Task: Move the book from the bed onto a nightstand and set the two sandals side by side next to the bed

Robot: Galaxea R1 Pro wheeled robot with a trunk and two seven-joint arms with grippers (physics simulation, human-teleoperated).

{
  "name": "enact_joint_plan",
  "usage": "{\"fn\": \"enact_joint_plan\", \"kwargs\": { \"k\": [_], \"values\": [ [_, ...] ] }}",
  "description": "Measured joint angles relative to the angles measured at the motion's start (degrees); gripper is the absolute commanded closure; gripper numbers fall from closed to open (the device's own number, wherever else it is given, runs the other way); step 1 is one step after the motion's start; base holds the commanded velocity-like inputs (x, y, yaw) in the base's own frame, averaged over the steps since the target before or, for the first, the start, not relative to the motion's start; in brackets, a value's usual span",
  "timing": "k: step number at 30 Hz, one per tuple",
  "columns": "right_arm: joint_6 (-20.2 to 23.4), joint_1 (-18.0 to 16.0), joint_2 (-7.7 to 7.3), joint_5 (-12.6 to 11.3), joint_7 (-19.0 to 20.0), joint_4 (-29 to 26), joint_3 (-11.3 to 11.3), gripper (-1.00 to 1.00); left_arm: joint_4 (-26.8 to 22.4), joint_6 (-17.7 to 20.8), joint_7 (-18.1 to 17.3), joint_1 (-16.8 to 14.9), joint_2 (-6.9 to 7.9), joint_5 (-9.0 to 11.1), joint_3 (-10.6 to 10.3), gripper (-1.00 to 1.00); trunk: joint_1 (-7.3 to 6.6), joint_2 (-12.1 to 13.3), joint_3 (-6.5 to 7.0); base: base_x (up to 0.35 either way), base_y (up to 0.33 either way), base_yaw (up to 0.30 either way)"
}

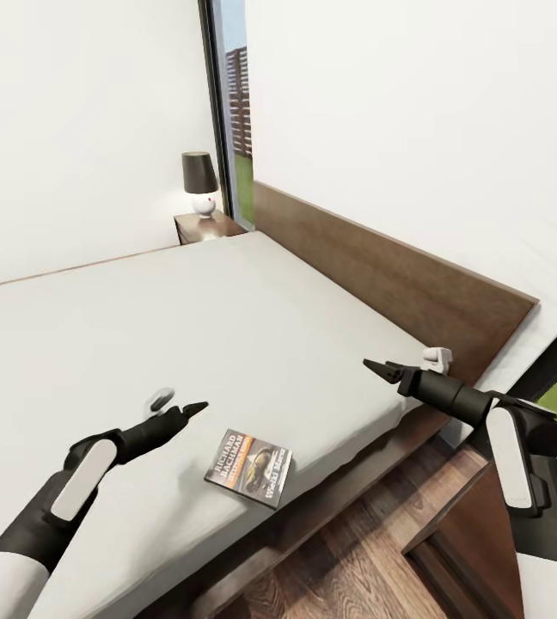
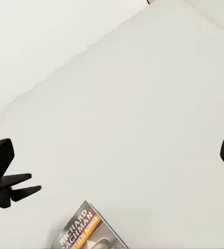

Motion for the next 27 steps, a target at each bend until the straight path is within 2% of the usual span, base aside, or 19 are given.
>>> {"fn": "enact_joint_plan", "kwargs": {
  "k": [4,5,9,10,14,16,17,20,21,27],
  "values": [
    [2.8,0.2,0.58,-0.3,-0.1,0.6,-0.1,-1.00,-6.0,2.1,0.3,2.9,0.40,0.0,4.0,-1.00,0.00,0.0,0.21,0.000,0.000,-0.014],
    [6.1,0.3,1.82,-0.8,-0.2,0.9,-0.3,-1.00,-9.8,4.2,0.4,4.2,0.51,0.2,6.2,-1.00,0.00,0.0,0.29,0.000,0.000,-0.005],
    [8.8,0.3,4.50,-1.1,-0.3,1.9,-1.6,-1.00,-14.1,6.5,0.5,5.1,0.29,0.1,8.4,-1.00,0.00,0.0,0.62,0.000,0.000,-0.003],
    [8.8,0.3,4.52,-1.1,-0.3,1.9,-1.7,-1.00,-14.2,6.5,0.5,5.1,0.29,0.1,8.4,-1.00,0.00,0.0,0.71,0.000,0.000,-0.002],
    [9.6,0.1,5.97,-1.2,-0.3,3.9,-4.9,-1.00,-19.2,7.8,1.0,6.3,0.14,0.0,9.3,-1.00,0.00,0.0,1.06,0.000,0.000,-0.001],
    [9.6,-0.1,6.36,-1.2,-0.3,5.9,-6.1,-1.00,-21.8,8.4,2.4,7.2,0.10,0.0,9.6,-1.00,0.00,0.0,1.25,0.000,0.000,0.000],
    [9.6,-0.1,6.37,-1.2,-0.3,6.0,-6.1,-1.00,-21.8,8.5,2.5,7.3,0.10,0.0,9.6,-1.00,0.00,0.0,1.34,0.000,0.000,0.000],
    [9.6,-0.3,6.70,-1.2,-0.3,9.0,-7.1,-1.00,-24.1,9.1,5.9,8.2,0.05,0.6,10.0,-1.00,0.00,0.0,1.61,0.000,0.000,0.000],
    [9.5,-0.5,6.87,-1.2,-0.3,10.9,-7.7,-1.00,-25.4,9.5,8.0,8.6,-0.04,1.3,10.0,-1.00,0.00,0.0,1.71,0.000,0.000,0.000],
    [9.6,-0.6,7.03,-1.3,-0.3,13.0,-8.2,-1.00,-26.6,9.5,10.4,9.1,-0.26,2.2,9.8,-1.00,0.03,0.0,2.26,-0.151,0.000,0.000]
  ]
}}
